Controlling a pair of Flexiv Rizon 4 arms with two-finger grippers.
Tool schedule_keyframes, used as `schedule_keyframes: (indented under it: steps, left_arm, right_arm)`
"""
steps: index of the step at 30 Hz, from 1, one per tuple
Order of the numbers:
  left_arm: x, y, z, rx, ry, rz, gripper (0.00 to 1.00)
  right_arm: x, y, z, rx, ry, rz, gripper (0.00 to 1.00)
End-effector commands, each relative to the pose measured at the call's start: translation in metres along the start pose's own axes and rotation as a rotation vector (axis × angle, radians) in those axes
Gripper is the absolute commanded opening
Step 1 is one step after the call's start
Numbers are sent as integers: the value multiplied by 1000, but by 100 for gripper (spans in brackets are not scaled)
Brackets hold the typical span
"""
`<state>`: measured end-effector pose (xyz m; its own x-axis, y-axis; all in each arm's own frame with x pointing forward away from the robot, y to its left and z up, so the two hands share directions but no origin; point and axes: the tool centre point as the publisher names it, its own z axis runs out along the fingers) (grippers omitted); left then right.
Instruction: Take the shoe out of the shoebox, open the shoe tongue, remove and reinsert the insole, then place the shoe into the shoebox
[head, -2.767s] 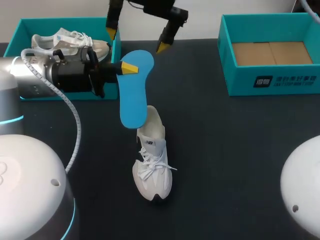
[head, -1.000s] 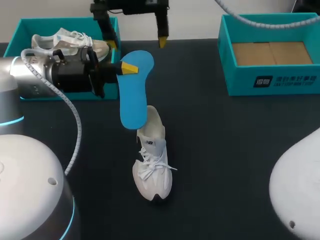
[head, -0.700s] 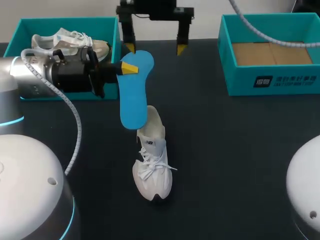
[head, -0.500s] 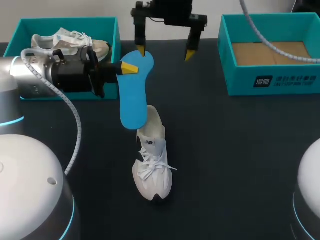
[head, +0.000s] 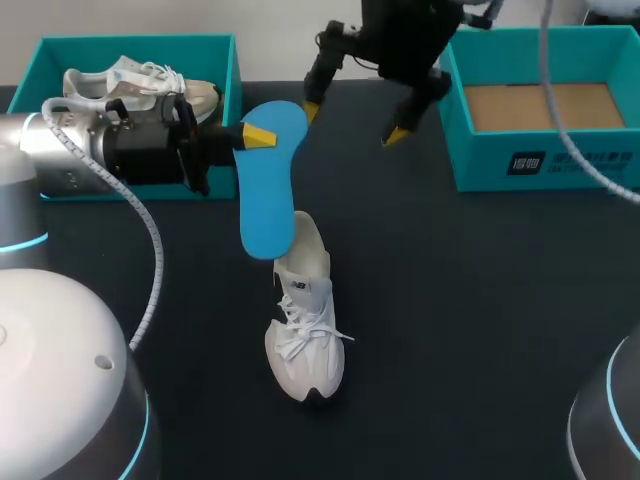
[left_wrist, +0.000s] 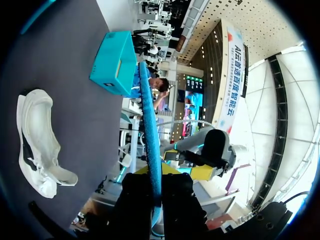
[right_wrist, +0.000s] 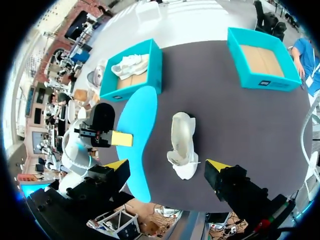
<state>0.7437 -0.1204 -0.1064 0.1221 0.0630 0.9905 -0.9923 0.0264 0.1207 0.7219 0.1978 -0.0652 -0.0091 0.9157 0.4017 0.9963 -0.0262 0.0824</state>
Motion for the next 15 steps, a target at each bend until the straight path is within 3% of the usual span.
schedule_keyframes:
  steps: [1,15]
  left_arm:
    - [0,1,0,2,-2,0,0]
    - [0,1,0,2,-2,0,0]
  right_arm:
    - [-7,2,10,14,806,3,100]
    - [-12,7,23,-4,981,-50,100]
